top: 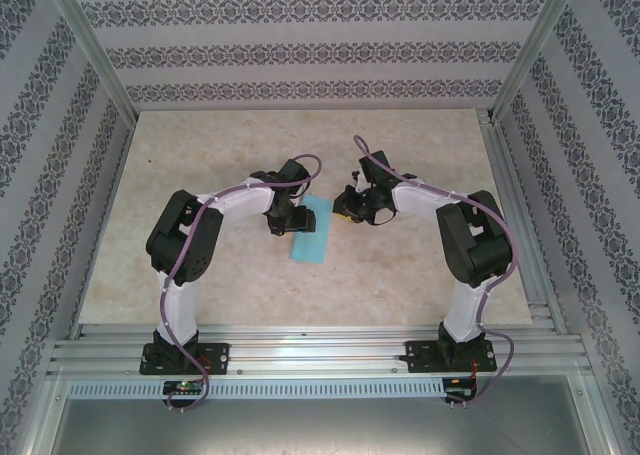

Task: Fold a paper plane with a square sheet of paper (fold left side to right side)
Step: Hold the square sheet of paper at the center of the table.

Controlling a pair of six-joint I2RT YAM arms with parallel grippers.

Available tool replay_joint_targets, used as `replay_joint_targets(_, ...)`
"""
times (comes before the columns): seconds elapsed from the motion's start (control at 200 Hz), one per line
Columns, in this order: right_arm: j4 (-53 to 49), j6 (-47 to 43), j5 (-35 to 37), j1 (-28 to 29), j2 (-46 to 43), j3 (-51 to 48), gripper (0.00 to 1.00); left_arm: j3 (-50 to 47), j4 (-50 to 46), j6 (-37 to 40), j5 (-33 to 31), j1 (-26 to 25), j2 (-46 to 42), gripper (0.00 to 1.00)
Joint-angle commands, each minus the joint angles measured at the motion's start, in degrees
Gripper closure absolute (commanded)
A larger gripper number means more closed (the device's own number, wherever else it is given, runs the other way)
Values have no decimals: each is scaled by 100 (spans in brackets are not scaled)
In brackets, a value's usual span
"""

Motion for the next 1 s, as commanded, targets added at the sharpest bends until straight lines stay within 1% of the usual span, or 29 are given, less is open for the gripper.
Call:
replay_joint_targets(0.0, 298, 196, -155, 143, 113, -19, 83, -232, 515, -67, 482, -246, 628, 37)
replay_joint_targets(0.285, 518, 389, -240, 388, 438, 75, 92, -241, 520, -62, 478, -247, 642, 37)
replay_joint_targets(0.56, 405, 332, -125, 475, 762, 168, 94, -250, 521, -48, 466, -243, 647, 38)
replay_joint_targets(0.629, 297, 264, -46, 512, 841, 206, 94, -256, 505, -41, 467, -243, 642, 37)
replay_joint_targets(0.784, -284, -19, 342, 591, 985, 370, 94, -267, 494, -30, 453, -247, 574, 37)
replay_joint_targets(0.849, -459, -94, 476, 594, 1022, 379, 94, -256, 438, -1, 395, -241, 483, 37)
replay_joint_targets(0.994, -645, -195, 622, 603, 1066, 331, 95, -241, 393, 14, 499, -152, 182, 36)
